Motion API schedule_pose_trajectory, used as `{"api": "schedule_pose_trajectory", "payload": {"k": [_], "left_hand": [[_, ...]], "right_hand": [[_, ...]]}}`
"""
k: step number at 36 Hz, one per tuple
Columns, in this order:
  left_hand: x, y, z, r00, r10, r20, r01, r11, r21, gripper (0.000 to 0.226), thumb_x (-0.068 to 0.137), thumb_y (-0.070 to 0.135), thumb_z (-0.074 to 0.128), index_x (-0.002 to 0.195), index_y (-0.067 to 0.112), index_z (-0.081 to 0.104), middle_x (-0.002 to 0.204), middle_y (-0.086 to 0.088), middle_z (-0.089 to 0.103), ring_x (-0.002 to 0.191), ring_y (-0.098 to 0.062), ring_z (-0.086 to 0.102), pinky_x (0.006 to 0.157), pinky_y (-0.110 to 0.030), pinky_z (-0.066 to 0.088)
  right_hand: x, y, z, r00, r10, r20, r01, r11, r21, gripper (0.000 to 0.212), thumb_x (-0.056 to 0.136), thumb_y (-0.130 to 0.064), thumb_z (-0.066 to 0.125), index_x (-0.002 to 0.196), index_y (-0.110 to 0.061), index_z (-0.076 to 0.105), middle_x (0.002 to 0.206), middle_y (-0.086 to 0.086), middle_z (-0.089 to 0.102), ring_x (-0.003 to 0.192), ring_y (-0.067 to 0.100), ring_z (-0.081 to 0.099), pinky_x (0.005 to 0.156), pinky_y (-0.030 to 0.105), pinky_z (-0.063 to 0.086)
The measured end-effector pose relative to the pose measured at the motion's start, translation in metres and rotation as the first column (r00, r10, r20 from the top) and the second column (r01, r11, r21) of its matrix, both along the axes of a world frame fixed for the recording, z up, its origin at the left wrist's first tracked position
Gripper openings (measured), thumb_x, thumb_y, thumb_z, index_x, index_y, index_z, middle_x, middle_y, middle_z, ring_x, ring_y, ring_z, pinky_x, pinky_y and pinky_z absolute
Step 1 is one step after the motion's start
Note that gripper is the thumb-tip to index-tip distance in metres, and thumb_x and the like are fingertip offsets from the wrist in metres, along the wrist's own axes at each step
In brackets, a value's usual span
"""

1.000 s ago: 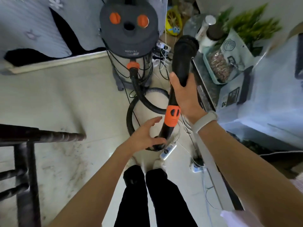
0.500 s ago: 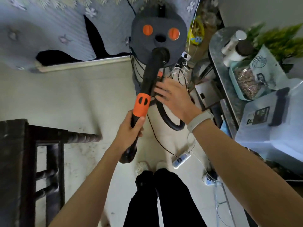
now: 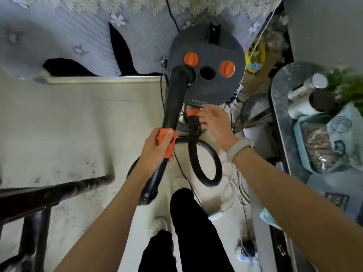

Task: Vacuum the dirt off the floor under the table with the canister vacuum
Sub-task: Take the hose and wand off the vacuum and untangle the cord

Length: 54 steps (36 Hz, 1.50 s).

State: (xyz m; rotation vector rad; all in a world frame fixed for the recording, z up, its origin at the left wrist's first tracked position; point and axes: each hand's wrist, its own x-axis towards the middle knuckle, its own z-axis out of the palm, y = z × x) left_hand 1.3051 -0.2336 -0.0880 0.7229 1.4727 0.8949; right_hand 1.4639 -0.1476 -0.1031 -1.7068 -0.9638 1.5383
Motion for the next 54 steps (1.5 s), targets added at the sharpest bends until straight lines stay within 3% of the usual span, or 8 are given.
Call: {"api": "schedule_pose_trajectory", "payload": {"k": [2, 7, 16, 26, 31, 43, 47, 54], "left_hand": [[0.005, 0.022, -0.006, 0.999, -0.017, -0.044, 0.017, 1.000, -0.004, 0.023, 0.097, 0.027, 0.051, 0.102, 0.005, 0.055, 0.073, -0.009, 0.058, 0.058, -0.016, 0.053, 0.053, -0.025, 0.049], [0.018, 0.075, -0.018, 0.999, -0.019, -0.040, 0.018, 0.999, -0.034, 0.022, 0.096, 0.025, 0.051, 0.093, 0.003, 0.054, 0.068, -0.005, 0.051, 0.049, -0.009, 0.043, 0.060, -0.029, 0.048], [0.037, 0.129, -0.034, 0.990, 0.067, -0.127, -0.076, 0.995, -0.065, 0.028, 0.096, 0.030, 0.051, 0.099, 0.002, 0.052, 0.067, -0.003, 0.050, 0.051, -0.012, 0.045, 0.055, -0.029, 0.047], [0.045, 0.140, -0.038, 0.972, 0.083, -0.219, -0.106, 0.990, -0.092, 0.020, 0.097, 0.032, 0.047, 0.095, 0.013, 0.050, 0.077, -0.006, 0.053, 0.061, -0.018, 0.053, 0.051, -0.020, 0.050], [0.048, 0.144, -0.038, 0.964, 0.106, -0.244, -0.124, 0.990, -0.062, 0.021, 0.097, 0.029, 0.048, 0.101, 0.008, 0.052, 0.079, -0.005, 0.055, 0.064, -0.017, 0.054, 0.050, -0.015, 0.050], [0.040, 0.140, -0.037, 0.951, 0.122, -0.283, -0.141, 0.989, -0.049, 0.014, 0.097, 0.029, 0.049, 0.091, 0.017, 0.051, 0.078, -0.006, 0.055, 0.063, -0.019, 0.055, 0.050, -0.017, 0.049], [0.033, 0.134, -0.037, 0.944, 0.159, -0.290, -0.182, 0.982, -0.052, 0.014, 0.097, 0.030, 0.048, 0.091, 0.017, 0.050, 0.079, -0.008, 0.055, 0.062, -0.018, 0.054, 0.048, -0.014, 0.048], [0.013, 0.120, -0.037, 0.922, 0.217, -0.321, -0.246, 0.968, -0.052, 0.020, 0.097, 0.030, 0.049, 0.101, 0.010, 0.052, 0.078, -0.007, 0.055, 0.060, -0.015, 0.054, 0.058, -0.024, 0.049]], "right_hand": [[0.016, 0.027, -0.013, 0.992, -0.028, 0.122, 0.024, 0.999, 0.038, 0.012, 0.100, -0.009, 0.044, 0.098, -0.014, 0.055, 0.085, -0.001, 0.067, 0.073, 0.011, 0.060, 0.056, 0.018, 0.049], [0.059, 0.095, -0.050, 0.917, -0.019, 0.399, -0.034, 0.991, 0.126, 0.007, 0.093, -0.019, 0.049, 0.098, -0.020, 0.053, 0.099, 0.012, 0.059, 0.095, 0.027, 0.056, 0.090, 0.047, 0.048], [0.082, 0.171, -0.057, 0.725, 0.067, 0.685, -0.216, 0.967, 0.133, 0.031, 0.096, -0.028, 0.052, 0.107, 0.001, 0.053, 0.108, 0.022, 0.060, 0.100, 0.035, 0.056, 0.077, 0.031, 0.038], [0.084, 0.193, -0.066, 0.151, 0.164, 0.975, -0.483, 0.872, -0.072, 0.050, 0.100, -0.043, 0.030, 0.122, -0.007, 0.056, 0.113, 0.021, 0.059, 0.107, 0.038, 0.053, 0.084, 0.043, 0.041], [0.072, 0.192, -0.069, 0.251, 0.121, 0.960, -0.369, 0.929, -0.021, 0.049, 0.101, -0.037, 0.030, 0.104, -0.002, 0.064, 0.105, 0.020, 0.066, 0.102, 0.038, 0.058, 0.089, 0.042, 0.040], [0.070, 0.193, -0.060, 0.434, 0.187, 0.881, -0.262, 0.962, -0.076, 0.048, 0.102, -0.039, 0.027, 0.110, -0.005, 0.060, 0.113, 0.020, 0.064, 0.107, 0.038, 0.058, 0.096, 0.043, 0.037], [0.065, 0.184, -0.058, 0.392, 0.090, 0.916, -0.215, 0.977, -0.004, 0.048, 0.099, -0.044, 0.034, 0.114, -0.004, 0.057, 0.117, 0.018, 0.059, 0.112, 0.037, 0.052, 0.094, 0.044, 0.035], [0.013, 0.175, -0.065, 0.429, -0.081, 0.900, -0.510, 0.801, 0.315, 0.038, 0.087, -0.041, 0.042, 0.074, -0.010, 0.059, 0.077, 0.010, 0.059, 0.079, 0.032, 0.056, 0.070, 0.041, 0.038]]}}
